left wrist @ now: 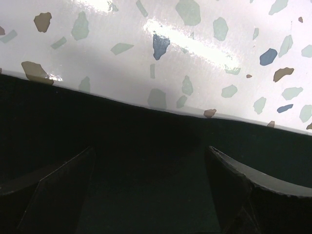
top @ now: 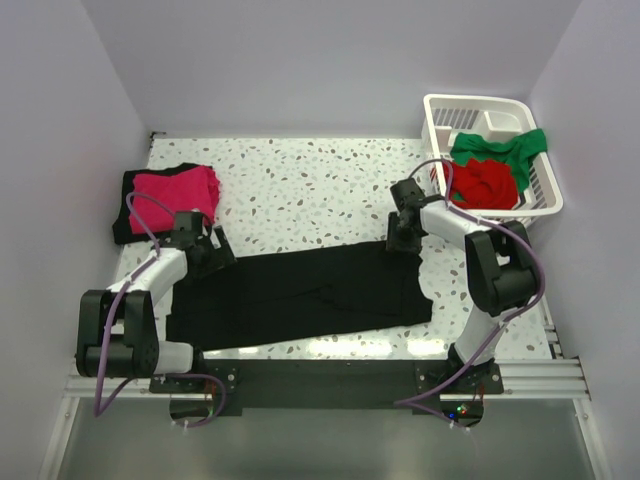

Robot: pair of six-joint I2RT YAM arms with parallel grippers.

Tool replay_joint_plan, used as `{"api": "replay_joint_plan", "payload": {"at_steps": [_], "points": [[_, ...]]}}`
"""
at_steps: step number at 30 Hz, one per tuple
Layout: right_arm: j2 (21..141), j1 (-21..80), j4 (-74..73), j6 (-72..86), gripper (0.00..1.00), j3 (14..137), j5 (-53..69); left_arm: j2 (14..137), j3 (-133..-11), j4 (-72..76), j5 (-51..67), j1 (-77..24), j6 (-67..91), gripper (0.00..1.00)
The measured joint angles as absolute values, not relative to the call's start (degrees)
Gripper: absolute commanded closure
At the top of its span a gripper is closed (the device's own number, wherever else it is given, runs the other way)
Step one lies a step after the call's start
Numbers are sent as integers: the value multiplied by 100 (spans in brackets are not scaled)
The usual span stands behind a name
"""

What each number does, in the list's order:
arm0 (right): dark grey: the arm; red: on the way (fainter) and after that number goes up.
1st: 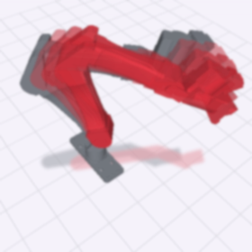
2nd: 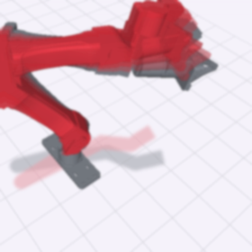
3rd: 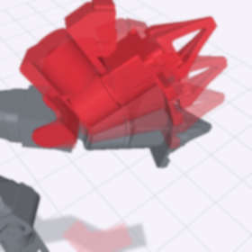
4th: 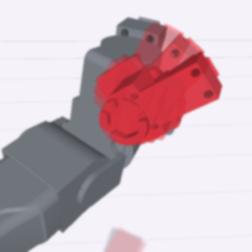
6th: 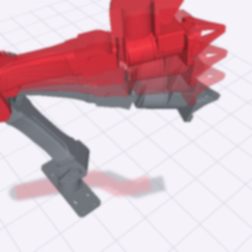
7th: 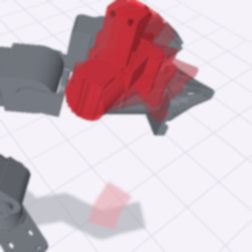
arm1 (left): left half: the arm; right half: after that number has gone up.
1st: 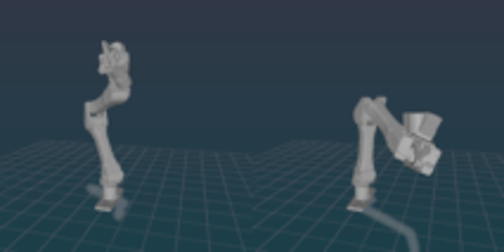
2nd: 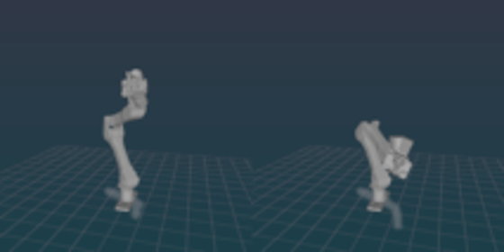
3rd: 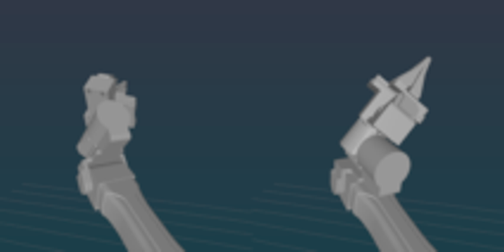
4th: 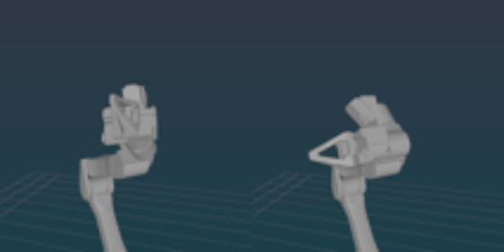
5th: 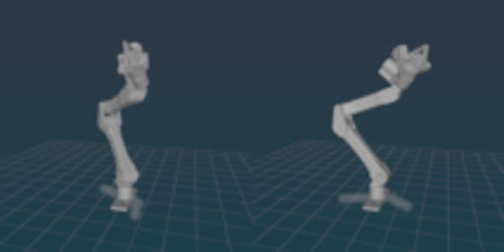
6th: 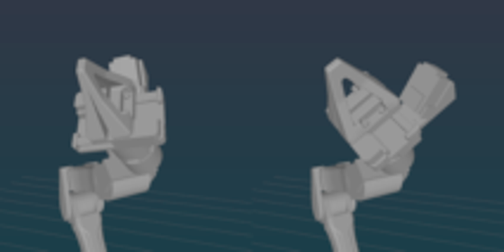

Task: Fold and stack the t-shirts
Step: Fold the tshirt

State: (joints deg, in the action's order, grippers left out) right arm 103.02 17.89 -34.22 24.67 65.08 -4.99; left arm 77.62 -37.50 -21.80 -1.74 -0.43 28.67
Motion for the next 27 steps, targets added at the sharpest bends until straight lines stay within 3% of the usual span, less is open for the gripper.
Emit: {"api": "replay_joint_plan", "payload": {"at_steps": [3, 6, 8, 27], "points": [[10269, 1780, -3409, 2493, 58, 6462, -499, 7754, -3739, -2169, -174, -43, 2867, 2], [10252, 1758, -3402, 2502, 88, 6423, -517, 7738, -3721, -2152, -176, -43, 2867, 1], [10248, 1719, -3446, 2506, 100, 6420, -543, 7723, -3706, -2137, -176, -43, 2867, 1], [9797, 1686, -4558, 2941, 100, 6438, -648, 7701, -3675, -2104, -224, -43, 2880, 1]]}}
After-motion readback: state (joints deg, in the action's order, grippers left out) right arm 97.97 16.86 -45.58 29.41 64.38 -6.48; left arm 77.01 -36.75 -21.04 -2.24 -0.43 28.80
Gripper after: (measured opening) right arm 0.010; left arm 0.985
